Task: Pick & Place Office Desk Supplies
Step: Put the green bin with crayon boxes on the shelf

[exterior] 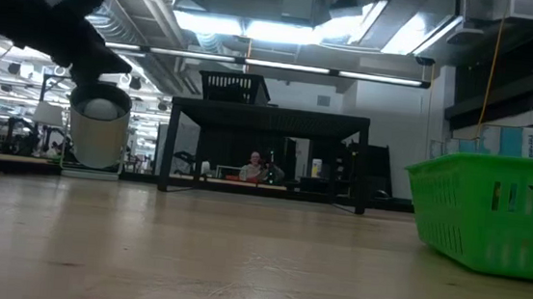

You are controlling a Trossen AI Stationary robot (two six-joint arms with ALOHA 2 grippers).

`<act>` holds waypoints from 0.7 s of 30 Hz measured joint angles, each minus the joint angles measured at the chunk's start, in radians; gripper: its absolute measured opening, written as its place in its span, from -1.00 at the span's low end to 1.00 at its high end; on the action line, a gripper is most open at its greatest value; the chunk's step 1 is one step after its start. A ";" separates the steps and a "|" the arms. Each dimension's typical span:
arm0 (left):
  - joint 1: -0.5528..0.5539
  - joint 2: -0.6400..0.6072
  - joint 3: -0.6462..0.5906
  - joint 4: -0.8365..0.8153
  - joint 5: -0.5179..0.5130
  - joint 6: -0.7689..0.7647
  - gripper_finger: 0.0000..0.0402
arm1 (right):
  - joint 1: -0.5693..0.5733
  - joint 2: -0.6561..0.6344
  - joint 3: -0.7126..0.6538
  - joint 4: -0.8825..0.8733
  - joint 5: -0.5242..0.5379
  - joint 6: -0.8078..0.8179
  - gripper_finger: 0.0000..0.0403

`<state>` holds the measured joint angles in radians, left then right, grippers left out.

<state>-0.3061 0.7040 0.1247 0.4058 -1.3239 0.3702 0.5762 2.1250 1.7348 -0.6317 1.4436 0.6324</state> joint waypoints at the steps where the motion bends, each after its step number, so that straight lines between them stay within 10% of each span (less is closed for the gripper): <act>1: 0.002 0.037 0.013 0.009 -0.039 0.001 -0.99 | 0.003 0.000 0.000 0.000 0.002 -0.010 0.31; 7: 0.038 0.240 0.099 0.018 -0.176 -0.005 -0.99 | 0.026 0.000 0.000 -0.001 0.011 -0.015 0.31; 21: -0.009 0.636 0.250 0.015 0.095 -0.180 -0.99 | 0.144 -0.010 0.000 -0.030 0.030 0.002 0.31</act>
<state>-0.3151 1.3397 0.3749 0.4210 -1.2285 0.1902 0.7202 2.1146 1.7344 -0.6613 1.4738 0.6340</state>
